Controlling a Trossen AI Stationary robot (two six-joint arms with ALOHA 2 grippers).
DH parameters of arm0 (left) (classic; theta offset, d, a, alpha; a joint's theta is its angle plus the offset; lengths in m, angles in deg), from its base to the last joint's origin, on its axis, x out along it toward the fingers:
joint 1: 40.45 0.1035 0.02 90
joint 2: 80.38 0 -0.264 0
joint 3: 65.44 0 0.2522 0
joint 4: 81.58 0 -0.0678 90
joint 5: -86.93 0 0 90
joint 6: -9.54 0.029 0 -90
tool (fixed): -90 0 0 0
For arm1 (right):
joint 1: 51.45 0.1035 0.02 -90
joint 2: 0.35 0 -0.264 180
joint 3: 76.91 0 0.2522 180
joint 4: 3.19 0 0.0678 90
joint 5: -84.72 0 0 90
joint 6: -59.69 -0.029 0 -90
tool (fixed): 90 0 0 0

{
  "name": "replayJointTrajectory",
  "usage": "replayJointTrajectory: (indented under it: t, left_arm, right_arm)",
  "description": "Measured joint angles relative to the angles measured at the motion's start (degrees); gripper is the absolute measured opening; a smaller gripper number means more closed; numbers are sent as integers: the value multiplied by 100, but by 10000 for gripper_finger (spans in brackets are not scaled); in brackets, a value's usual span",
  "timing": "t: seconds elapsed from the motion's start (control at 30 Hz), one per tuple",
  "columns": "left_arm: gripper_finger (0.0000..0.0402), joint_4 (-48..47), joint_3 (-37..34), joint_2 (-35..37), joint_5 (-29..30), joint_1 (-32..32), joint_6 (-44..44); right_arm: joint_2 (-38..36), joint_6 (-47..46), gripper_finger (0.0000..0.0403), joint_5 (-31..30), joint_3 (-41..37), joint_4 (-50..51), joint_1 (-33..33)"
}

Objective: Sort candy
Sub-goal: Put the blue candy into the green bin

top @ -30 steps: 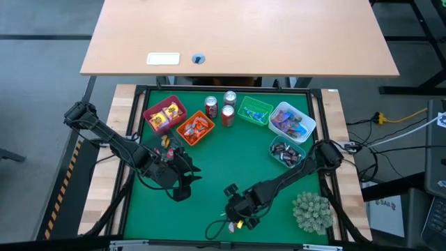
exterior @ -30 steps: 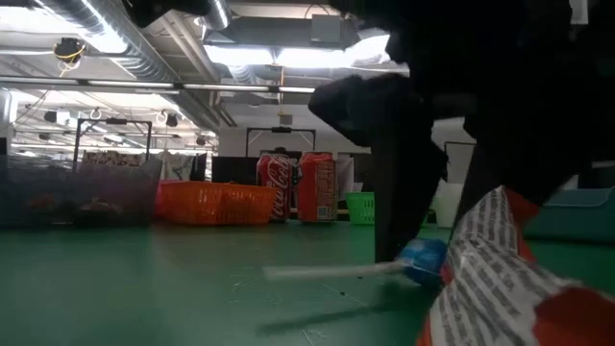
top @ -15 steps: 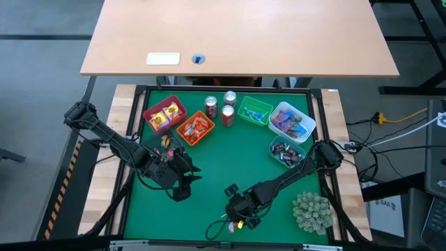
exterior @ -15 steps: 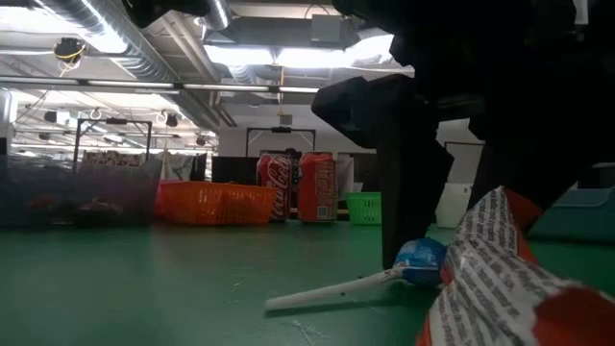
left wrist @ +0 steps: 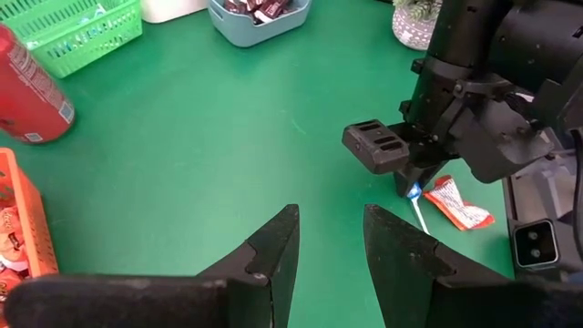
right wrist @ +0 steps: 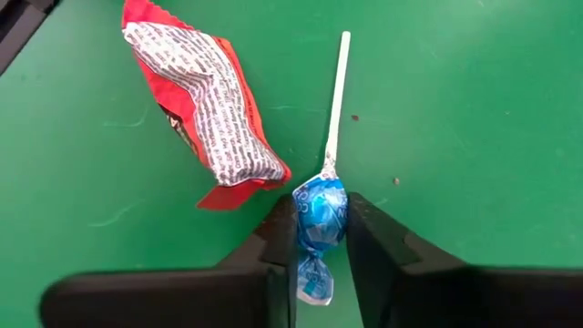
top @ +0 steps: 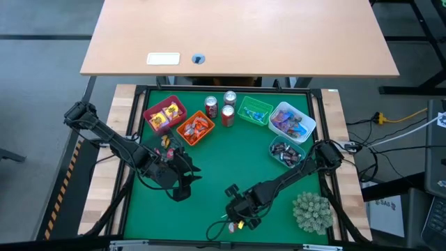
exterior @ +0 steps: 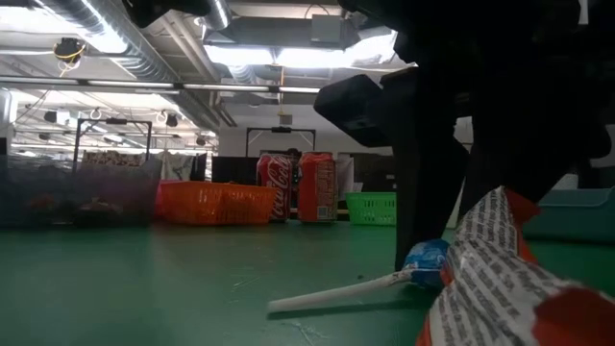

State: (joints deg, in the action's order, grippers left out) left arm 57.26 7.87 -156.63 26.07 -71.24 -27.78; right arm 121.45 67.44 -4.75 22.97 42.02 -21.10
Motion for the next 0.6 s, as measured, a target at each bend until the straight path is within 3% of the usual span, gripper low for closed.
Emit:
replayJointTrajectory:
  t: [0.3,0.6]
  left_arm:
    - [114,30,0,0,51,0,2]
    - [114,190,0,0,192,1,8]
  right_arm:
    - [-172,3,86,-36,-10,293,-2]
    - [-986,-3,69,-454,-7,1161,-121]
